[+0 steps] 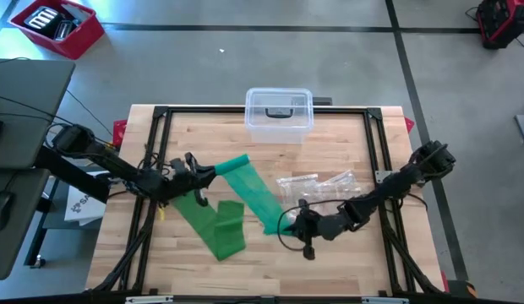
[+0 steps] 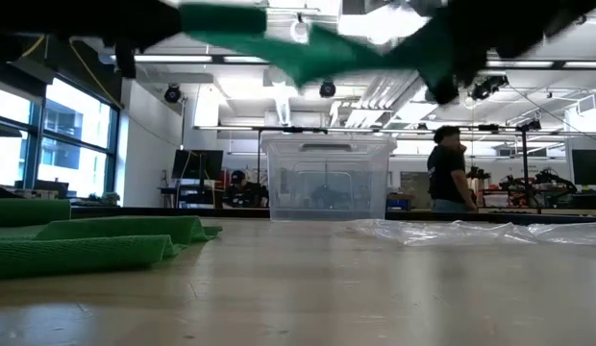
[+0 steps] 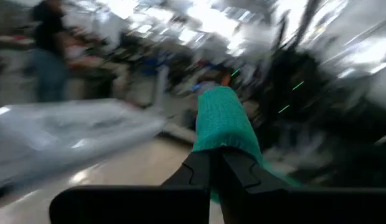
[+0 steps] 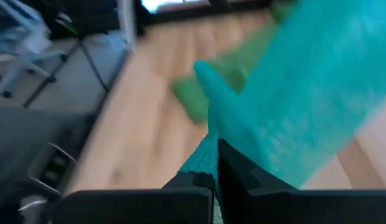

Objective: Roll bandage
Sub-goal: Roll the blue bandage

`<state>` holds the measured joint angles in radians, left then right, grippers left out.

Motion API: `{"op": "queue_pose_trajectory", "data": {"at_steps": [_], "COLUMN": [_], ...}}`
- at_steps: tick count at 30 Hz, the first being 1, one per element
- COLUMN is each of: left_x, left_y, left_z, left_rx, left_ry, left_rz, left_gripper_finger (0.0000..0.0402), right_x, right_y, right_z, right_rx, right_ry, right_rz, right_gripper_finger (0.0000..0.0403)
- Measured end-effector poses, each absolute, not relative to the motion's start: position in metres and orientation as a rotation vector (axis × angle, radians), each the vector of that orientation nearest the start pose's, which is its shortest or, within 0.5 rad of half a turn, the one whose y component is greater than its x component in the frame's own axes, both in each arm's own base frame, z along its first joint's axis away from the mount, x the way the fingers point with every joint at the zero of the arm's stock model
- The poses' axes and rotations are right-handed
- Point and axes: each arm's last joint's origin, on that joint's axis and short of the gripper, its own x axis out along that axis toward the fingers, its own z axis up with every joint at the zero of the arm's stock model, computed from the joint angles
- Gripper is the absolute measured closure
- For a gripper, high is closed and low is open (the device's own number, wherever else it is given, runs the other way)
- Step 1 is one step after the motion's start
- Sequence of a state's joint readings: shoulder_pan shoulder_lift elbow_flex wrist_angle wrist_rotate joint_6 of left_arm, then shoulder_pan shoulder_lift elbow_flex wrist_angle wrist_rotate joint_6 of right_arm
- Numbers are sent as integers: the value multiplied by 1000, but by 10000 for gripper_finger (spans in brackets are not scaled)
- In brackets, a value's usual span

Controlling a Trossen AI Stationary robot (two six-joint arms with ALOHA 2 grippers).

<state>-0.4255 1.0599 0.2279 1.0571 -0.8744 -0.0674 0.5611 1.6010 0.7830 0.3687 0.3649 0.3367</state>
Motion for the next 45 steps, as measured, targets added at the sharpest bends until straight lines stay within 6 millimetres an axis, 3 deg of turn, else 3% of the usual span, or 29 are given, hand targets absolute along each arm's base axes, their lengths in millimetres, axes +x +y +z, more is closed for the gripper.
{"op": "queue_pose_trajectory", "data": {"at_steps": [6, 11, 18, 21, 24, 29, 34, 37, 40, 45], "left_x": [179, 178, 180, 184, 192, 212, 232, 237, 235, 224], "left_y": [-55, -58, -70, -75, -80, -95, -112, -126, -137, -142], "left_z": [184, 167, 155, 155, 157, 167, 183, 197, 212, 238], "left_rx": [-213, -331, -465, -481, -492, -469, -389, -280, -182, -87], "left_ry": [11, 165, 308, 311, 313, 320, 300, 215, 99, -146], "left_rz": [498, 353, 142, 108, 61, -93, -323, -463, -530, -402], "left_gripper_finger": [401, 401, 401, 401, 401, 401, 401, 401, 401, 401], "right_x": [296, 305, 297, 297, 302, 317, 327, 331, 335, 333], "right_y": [186, 187, 161, 144, 125, 92, 53, 37, 34, 49], "right_z": [257, 329, 420, 443, 452, 448, 416, 384, 338, 261], "right_rx": [-99, -357, -654, -664, -667, -650, -621, -541, -485, -382], "right_ry": [335, 318, 343, 357, 373, 418, 594, 693, 786, 773], "right_rz": [116, -72, -418, -439, -424, -376, -434, -397, -313, -213], "right_gripper_finger": [403, 403, 403, 403, 403, 403, 403, 403, 403, 403]}}
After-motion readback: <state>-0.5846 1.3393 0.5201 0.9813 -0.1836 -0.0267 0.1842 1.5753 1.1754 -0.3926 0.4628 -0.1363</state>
